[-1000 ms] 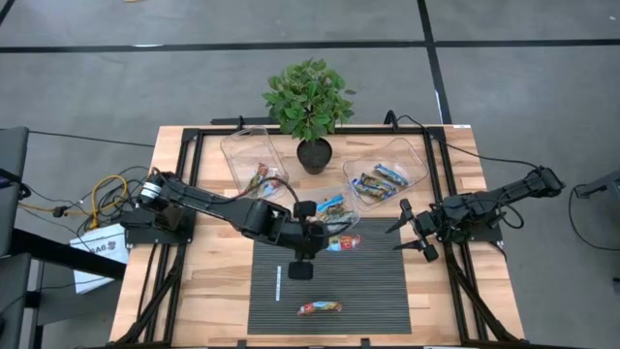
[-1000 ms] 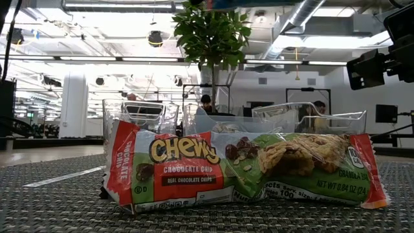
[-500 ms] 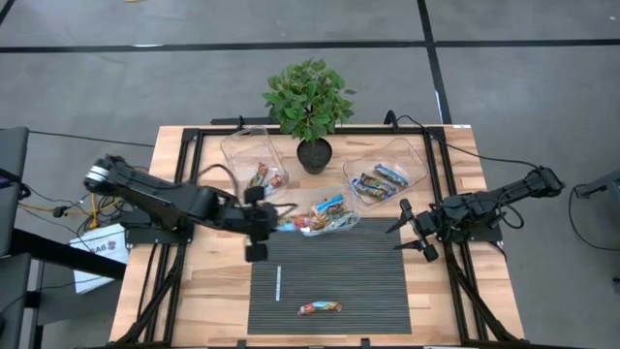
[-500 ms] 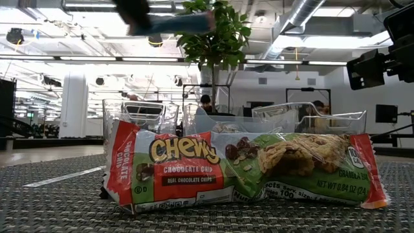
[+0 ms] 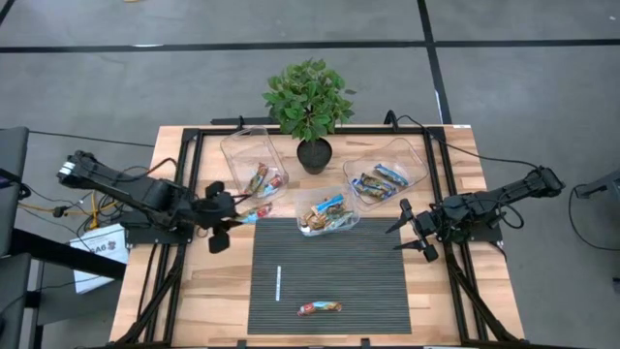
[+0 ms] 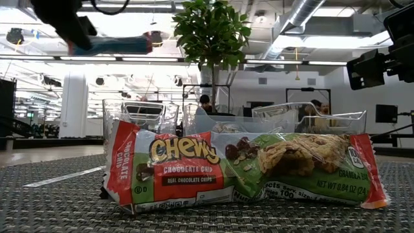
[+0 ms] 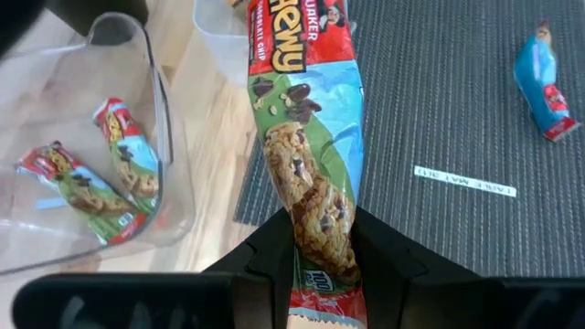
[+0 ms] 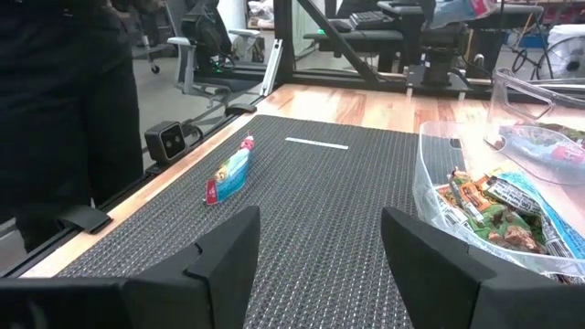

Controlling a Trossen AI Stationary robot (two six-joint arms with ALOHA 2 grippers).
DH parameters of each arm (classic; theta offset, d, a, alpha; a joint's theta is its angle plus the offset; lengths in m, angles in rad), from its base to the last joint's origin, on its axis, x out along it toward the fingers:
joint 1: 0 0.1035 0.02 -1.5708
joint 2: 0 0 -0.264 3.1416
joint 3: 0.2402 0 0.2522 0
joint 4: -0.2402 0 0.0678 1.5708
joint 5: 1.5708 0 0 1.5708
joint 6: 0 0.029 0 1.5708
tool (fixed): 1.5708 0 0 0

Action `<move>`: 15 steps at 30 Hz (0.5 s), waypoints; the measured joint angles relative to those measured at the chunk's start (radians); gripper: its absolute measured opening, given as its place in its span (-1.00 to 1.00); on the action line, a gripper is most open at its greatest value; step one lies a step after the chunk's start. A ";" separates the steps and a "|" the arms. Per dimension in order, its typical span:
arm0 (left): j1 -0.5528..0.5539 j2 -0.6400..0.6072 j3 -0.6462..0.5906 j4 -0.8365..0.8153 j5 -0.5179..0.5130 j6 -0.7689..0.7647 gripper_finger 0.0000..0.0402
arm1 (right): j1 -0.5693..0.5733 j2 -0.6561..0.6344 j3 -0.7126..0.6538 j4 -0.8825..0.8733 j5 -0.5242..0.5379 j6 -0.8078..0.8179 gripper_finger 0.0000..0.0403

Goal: Pick and place Granola Bars by type
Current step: Put the red granola bar into the left transparent bin

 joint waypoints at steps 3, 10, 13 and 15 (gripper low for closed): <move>-0.012 -0.036 -0.018 -0.015 0.000 -0.006 -0.59 | 0.000 0.000 0.000 0.000 0.000 0.000 0.10; -0.013 -0.057 -0.018 -0.030 -0.009 0.018 -0.59 | 0.000 0.000 0.000 0.000 0.000 0.000 0.10; -0.011 -0.055 -0.018 -0.030 -0.010 0.026 -0.59 | 0.000 0.000 0.000 0.000 0.000 0.000 0.10; -0.001 -0.056 -0.018 -0.030 -0.018 0.032 -0.59 | 0.000 0.000 0.000 0.000 0.000 0.000 0.10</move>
